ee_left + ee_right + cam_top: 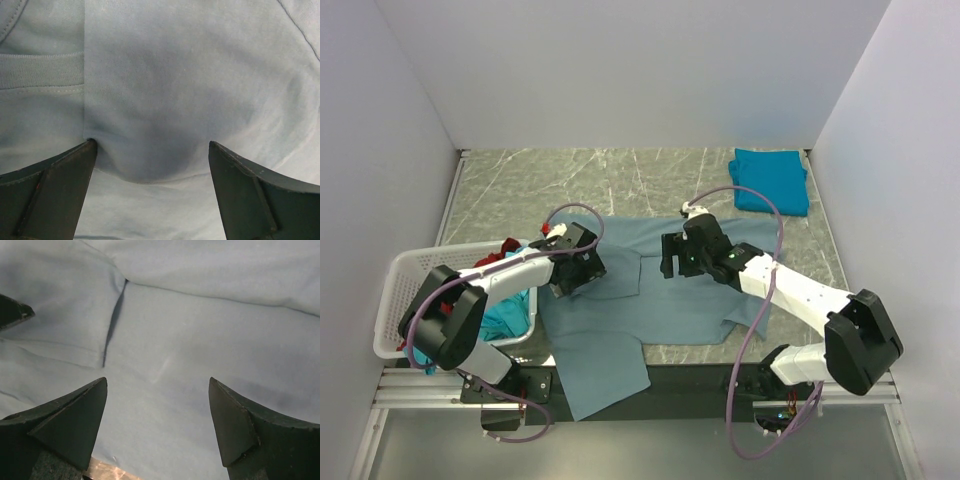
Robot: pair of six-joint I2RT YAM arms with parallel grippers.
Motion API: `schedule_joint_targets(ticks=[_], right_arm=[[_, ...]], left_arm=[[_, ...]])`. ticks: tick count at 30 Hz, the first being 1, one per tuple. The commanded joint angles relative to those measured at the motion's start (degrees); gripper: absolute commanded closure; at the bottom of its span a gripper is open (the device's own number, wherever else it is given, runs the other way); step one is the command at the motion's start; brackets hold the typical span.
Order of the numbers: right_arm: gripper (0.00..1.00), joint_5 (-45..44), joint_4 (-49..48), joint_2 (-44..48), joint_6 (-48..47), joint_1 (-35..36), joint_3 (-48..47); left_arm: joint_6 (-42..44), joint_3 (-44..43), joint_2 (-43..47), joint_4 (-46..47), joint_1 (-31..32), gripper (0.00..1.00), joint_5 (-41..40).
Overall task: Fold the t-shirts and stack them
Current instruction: Fold the tshirt
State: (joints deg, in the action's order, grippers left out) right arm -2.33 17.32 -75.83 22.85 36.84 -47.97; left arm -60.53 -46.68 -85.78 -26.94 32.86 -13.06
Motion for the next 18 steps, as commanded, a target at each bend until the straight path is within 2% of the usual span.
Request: schedule_joint_targets(ticks=[1,5,8,13,18], right_arm=[[0.12,-1.18,-1.33,2.27,0.53,0.16,1.38],[0.12,-3.91,0.51,3.58,1.49,-0.62,1.82],[0.12,-4.61,1.75,5.78,1.93,-3.96,2.0],[0.1,-4.71,3.42,9.47,2.81,-13.17,2.17],[0.08,-2.78,4.48,6.33,3.96,-23.73,-0.55]], left_arm=[[-0.9,1.5,-1.32,1.28,0.1,0.0,-0.57],[-0.38,0.71,-0.1,-3.2,0.1,0.01,-0.21],[0.06,-0.34,3.68,-6.27,0.27,0.01,-1.7],[2.7,-4.38,9.04,-5.5,0.27,0.01,-2.41],[5.77,-10.44,6.42,-0.15,0.27,0.0,-2.5]])
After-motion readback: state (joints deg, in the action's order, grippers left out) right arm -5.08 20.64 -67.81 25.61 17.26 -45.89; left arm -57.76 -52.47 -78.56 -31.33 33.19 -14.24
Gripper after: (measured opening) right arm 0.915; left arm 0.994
